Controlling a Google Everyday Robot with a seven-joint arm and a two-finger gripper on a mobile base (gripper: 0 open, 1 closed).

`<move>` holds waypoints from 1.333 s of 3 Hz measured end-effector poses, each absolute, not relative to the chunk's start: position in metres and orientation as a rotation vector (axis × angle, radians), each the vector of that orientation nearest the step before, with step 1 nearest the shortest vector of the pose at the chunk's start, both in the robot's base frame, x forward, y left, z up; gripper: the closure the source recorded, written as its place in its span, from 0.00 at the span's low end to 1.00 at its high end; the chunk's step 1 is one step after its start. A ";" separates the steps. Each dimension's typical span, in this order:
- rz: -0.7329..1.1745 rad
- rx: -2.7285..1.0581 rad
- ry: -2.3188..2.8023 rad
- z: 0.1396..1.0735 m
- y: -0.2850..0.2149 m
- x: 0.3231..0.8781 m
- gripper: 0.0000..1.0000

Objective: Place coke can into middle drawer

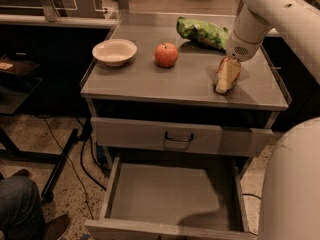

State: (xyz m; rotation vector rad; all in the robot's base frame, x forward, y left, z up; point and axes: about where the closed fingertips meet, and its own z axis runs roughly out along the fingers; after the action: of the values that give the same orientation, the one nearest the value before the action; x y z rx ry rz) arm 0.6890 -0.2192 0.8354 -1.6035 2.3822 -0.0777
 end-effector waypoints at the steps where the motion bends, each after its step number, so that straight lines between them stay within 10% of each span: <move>1: -0.078 -1.604 2.382 0.835 -0.219 0.689 0.65; 2: -0.078 -1.604 2.382 0.835 -0.219 0.689 0.88; 4: -0.086 -1.573 2.398 0.847 -0.218 0.671 1.00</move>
Offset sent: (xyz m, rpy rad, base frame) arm 0.0000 0.0000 0.0000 0.0000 0.0000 0.0000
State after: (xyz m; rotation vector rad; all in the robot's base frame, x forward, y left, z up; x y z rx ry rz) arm 0.6711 -0.2184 0.8469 -1.5729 2.3977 -0.0864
